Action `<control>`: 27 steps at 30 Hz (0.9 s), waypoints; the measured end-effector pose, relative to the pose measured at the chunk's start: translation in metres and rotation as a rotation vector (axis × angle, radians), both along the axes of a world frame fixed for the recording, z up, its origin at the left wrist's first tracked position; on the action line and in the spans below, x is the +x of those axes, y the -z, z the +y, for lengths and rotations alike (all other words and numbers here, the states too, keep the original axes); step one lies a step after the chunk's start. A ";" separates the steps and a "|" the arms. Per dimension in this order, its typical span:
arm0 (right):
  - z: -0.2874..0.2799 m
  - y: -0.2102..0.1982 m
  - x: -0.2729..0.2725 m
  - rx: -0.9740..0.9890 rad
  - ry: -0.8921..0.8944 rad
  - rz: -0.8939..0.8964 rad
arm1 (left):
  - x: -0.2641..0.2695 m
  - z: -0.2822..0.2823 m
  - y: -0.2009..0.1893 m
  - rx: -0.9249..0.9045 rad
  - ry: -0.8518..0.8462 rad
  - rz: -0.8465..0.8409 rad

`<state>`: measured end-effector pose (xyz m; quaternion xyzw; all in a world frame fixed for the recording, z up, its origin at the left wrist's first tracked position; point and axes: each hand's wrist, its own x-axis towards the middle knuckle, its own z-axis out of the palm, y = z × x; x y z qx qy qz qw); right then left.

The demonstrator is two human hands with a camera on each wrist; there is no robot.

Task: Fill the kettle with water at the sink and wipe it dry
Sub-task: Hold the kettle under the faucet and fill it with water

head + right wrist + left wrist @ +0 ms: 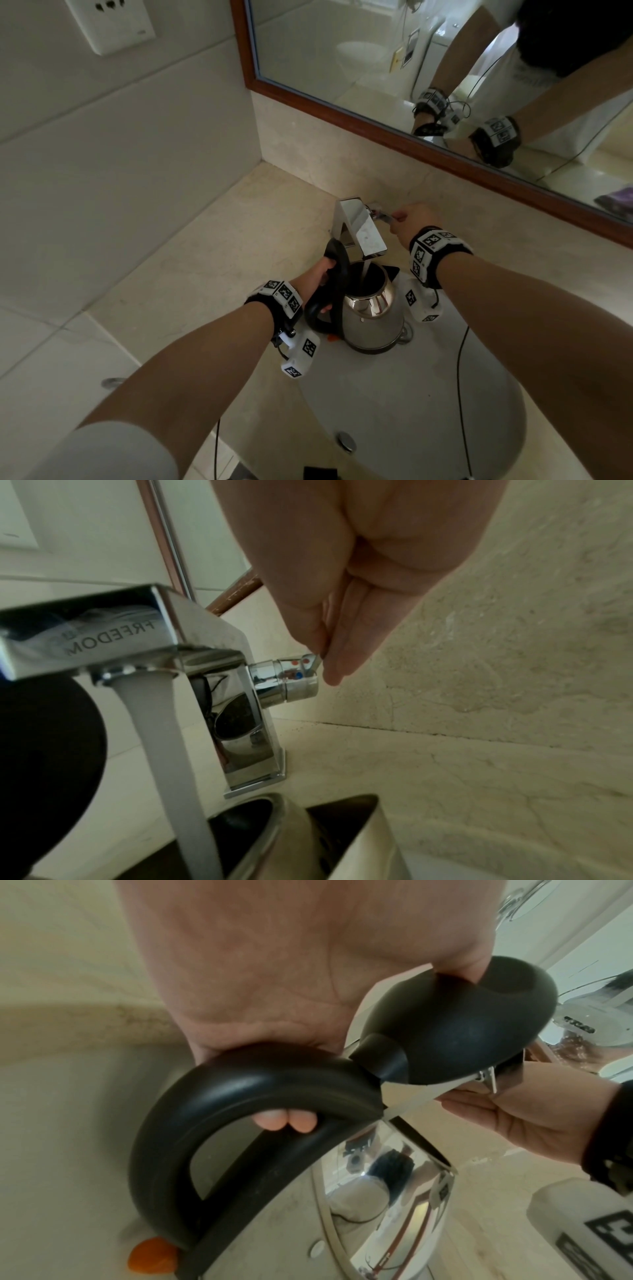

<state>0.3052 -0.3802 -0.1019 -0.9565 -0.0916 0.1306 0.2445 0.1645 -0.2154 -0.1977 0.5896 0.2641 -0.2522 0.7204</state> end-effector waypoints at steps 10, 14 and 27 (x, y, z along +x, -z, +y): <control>0.000 -0.002 -0.003 0.003 0.002 -0.003 | 0.000 0.000 0.002 0.003 -0.034 0.007; 0.001 -0.001 -0.004 0.015 0.027 0.008 | 0.000 0.000 0.002 0.008 -0.041 0.005; 0.001 -0.004 -0.005 -0.030 -0.002 -0.009 | -0.001 0.001 -0.003 -0.020 -0.010 0.013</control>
